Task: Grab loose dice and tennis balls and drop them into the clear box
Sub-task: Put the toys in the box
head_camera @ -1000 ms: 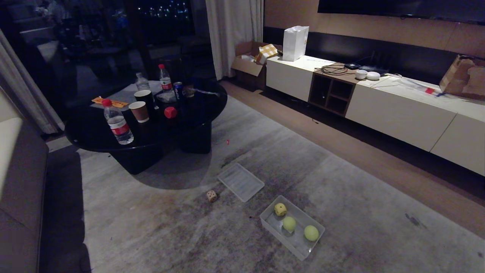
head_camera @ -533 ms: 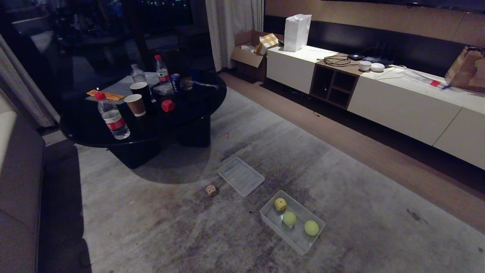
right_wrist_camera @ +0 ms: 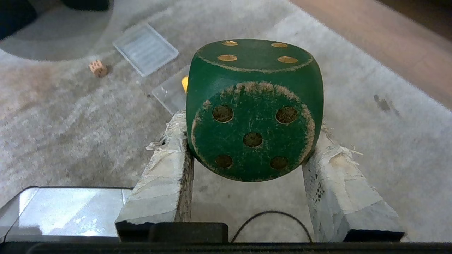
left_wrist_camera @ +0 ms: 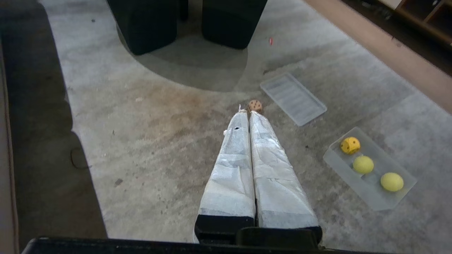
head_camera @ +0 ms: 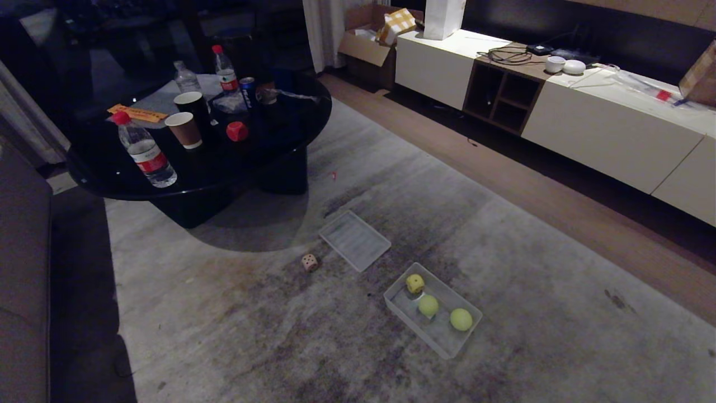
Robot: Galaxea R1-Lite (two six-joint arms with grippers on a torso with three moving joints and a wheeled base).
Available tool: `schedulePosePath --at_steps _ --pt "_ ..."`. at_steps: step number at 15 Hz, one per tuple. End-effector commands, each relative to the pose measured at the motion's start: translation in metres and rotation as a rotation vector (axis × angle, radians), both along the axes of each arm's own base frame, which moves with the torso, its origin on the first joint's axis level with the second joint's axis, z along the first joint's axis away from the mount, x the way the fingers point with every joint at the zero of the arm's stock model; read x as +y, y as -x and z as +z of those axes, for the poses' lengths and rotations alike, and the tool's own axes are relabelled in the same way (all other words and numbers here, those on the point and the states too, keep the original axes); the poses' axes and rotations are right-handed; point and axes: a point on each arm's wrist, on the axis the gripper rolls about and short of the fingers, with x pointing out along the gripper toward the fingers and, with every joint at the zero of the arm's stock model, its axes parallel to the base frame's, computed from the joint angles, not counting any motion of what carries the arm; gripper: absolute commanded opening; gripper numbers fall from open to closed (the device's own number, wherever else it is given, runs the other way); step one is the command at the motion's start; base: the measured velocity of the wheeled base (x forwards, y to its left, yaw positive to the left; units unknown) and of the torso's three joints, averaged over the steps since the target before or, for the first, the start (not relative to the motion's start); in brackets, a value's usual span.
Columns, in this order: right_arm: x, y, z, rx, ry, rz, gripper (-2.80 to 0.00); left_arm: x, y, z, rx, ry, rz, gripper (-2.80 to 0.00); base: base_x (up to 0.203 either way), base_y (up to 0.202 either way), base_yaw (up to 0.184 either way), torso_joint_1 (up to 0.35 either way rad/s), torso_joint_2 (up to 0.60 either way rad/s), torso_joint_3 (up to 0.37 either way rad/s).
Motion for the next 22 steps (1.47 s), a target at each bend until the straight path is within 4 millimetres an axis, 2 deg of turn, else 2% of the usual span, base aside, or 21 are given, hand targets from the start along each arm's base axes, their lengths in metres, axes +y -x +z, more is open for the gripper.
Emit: schedulePosePath --at_steps 1,22 --pt "0.0000 -0.0001 -0.0002 0.003 0.000 0.001 -2.80 0.0000 -0.0001 0.0001 0.001 0.001 0.001 -2.80 0.000 0.000 0.000 -0.002 0.00 -0.207" --pt "0.0000 -0.0002 -0.0005 0.003 -0.002 0.001 -2.80 0.0000 -0.0001 -0.0003 0.005 -0.014 0.001 -2.80 0.000 0.000 0.000 0.004 0.00 -0.197"
